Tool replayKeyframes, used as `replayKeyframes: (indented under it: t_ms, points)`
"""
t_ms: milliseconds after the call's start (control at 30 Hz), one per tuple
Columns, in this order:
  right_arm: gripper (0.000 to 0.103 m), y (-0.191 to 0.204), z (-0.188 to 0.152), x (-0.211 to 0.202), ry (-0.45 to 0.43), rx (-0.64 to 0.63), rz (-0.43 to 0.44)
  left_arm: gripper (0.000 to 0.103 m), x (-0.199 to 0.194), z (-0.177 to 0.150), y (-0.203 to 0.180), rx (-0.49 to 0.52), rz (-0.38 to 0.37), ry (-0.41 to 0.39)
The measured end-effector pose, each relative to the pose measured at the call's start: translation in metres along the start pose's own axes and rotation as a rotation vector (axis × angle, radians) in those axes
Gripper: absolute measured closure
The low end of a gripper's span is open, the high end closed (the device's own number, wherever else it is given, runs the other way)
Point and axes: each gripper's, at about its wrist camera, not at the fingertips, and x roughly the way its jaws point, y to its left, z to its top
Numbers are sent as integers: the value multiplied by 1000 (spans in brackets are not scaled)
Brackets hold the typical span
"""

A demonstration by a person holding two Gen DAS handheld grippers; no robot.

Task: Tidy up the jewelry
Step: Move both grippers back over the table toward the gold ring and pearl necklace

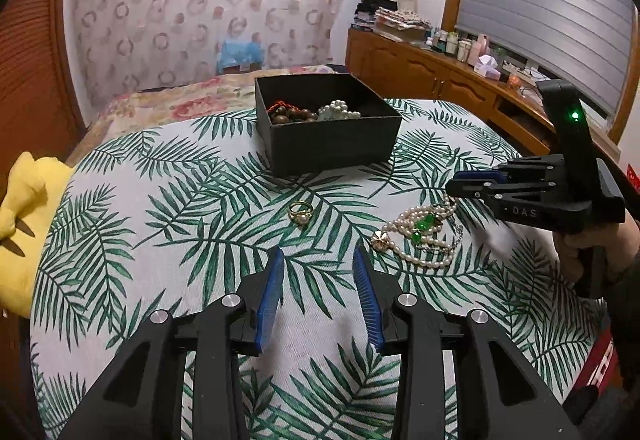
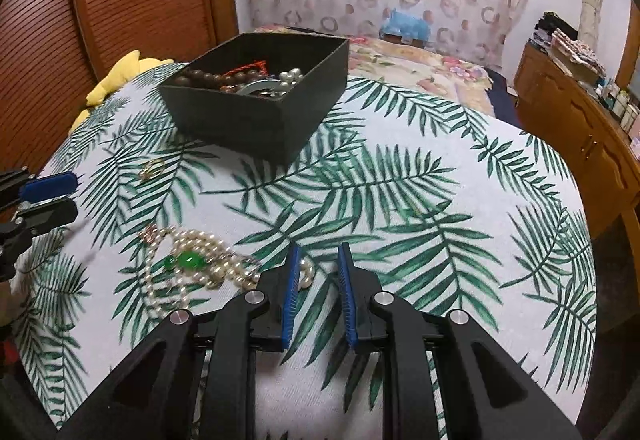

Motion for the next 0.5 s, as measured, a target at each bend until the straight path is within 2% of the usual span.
replayKeyframes:
  t_ms: [233,500]
  points:
    - [82,1,-4,-2,14,-17,-32,69,-6,-3,-3,3,20,2]
    - [80,-1,5,8,32,-35,-17,68,-6,-3,-5,16,30,6]
